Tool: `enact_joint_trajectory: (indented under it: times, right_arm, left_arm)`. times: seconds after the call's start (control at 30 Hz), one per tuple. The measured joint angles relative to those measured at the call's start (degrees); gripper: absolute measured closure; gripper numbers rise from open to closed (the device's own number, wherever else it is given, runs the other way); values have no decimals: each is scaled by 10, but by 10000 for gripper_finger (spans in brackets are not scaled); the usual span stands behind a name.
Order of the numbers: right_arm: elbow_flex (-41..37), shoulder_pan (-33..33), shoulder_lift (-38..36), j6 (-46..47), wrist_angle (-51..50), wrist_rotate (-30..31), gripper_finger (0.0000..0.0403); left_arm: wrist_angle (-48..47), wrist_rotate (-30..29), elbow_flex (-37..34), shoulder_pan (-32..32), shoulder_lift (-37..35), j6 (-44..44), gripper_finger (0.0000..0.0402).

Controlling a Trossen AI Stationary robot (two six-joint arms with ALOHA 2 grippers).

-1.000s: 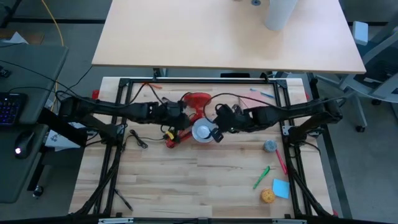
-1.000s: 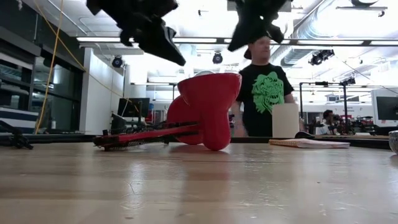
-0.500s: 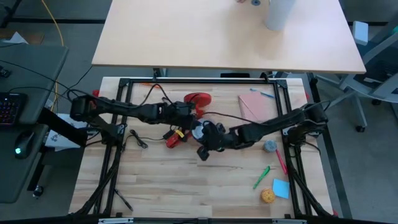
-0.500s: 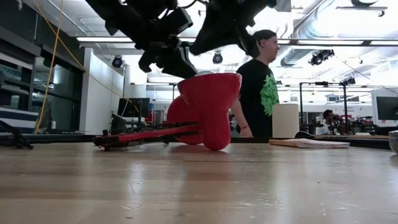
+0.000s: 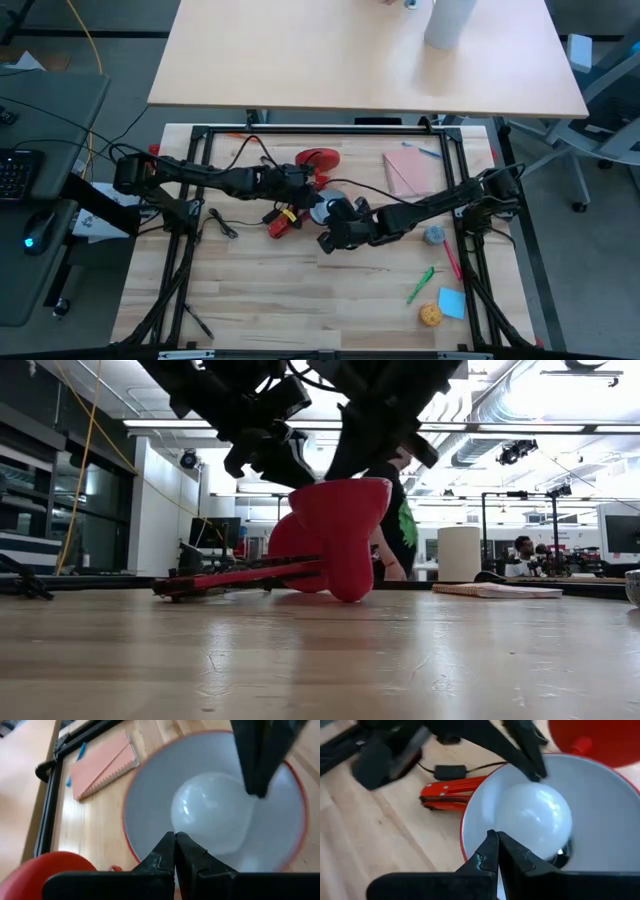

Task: Screw lightbulb
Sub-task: Remove the lightbulb from the lamp

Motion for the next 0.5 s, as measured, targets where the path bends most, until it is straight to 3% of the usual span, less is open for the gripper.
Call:
enact_joint_trajectory:
  times: [0.5]
  right_arm:
    - [-1,-14,-25,-54,-54,3,403]
  left_arm:
    - [-43,19,0,-48,-12,-83,401]
